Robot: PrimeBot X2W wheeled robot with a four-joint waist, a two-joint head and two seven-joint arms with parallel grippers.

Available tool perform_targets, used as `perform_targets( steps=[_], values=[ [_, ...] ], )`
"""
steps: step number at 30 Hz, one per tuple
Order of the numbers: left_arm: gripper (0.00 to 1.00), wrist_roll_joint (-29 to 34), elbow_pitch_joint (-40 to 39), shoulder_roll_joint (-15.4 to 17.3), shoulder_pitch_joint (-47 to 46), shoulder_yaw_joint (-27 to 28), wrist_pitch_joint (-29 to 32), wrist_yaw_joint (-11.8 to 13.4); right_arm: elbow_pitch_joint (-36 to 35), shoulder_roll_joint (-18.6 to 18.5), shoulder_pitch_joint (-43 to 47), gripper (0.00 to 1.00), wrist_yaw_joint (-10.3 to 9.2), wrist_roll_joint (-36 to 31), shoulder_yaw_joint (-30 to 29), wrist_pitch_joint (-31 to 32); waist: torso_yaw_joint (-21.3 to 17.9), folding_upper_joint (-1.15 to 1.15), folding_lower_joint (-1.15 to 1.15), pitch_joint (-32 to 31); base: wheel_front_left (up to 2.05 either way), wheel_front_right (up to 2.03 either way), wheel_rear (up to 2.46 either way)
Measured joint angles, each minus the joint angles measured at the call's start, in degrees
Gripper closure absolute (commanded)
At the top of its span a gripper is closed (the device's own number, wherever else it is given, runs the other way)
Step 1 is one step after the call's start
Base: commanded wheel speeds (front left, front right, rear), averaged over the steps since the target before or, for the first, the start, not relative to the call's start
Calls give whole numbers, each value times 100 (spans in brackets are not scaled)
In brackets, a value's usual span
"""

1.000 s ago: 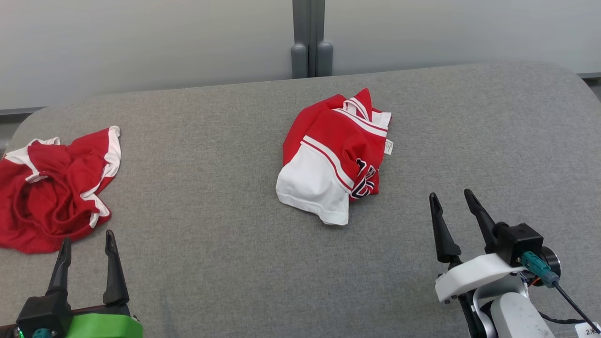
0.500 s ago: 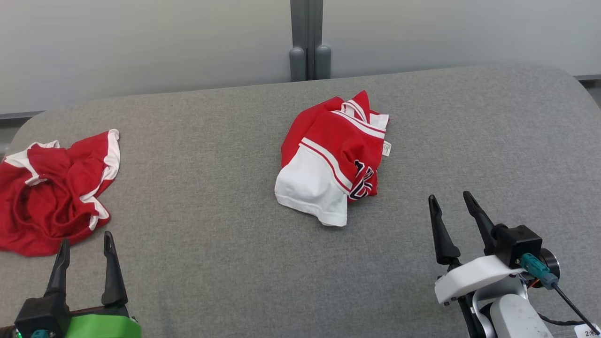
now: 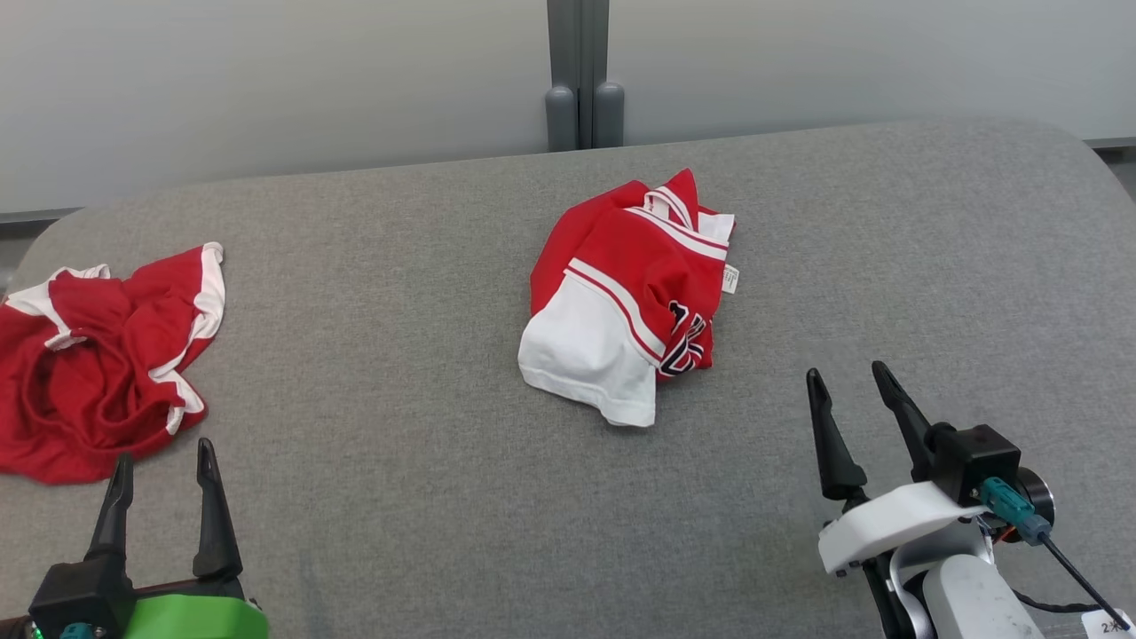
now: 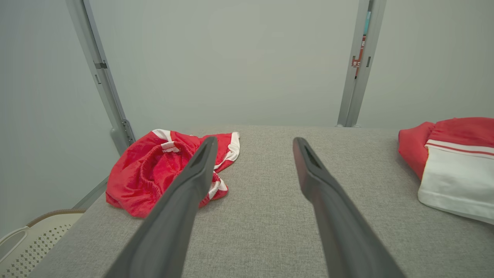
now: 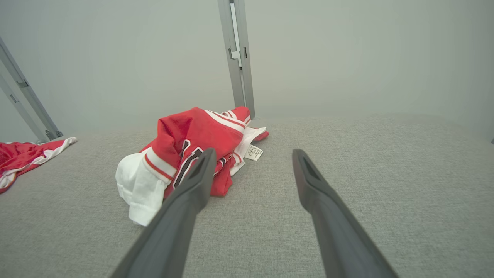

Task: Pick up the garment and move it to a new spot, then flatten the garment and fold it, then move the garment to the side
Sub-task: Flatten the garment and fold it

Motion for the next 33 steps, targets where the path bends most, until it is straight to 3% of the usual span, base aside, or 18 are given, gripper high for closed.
perform_targets(
  steps=[7, 11, 22, 29, 33],
  values=[
    [0, 0, 25, -16, -124, -76, 0, -11, 215, -4, -543, 0, 0, -193, 190, 0, 85, 0, 0, 72, 0, 0, 0],
    [0, -8, 33, -25, -233, -158, 0, -16, 504, 3, -1285, 0, 1, -323, 503, 0, 154, 0, 0, 194, 0, 0, 0],
    [0, -59, 98, -43, -654, -347, 0, -18, 2304, -2, -3464, 0, 1, -601, 869, 870, 448, 0, 0, 650, 0, 0, 0],
    [0, -104, 153, -46, -765, -378, 0, -19, 3652, 1, -4014, 0, 1, -464, 1224, 1599, 625, 0, 0, 836, 0, 0, 0],
    [0, -105, 153, -47, -827, -392, 0, -20, 3980, 0, -4142, 0, 1, -312, 1366, 1650, 627, 0, 0, 907, 0, 0, 0]
  ],
)
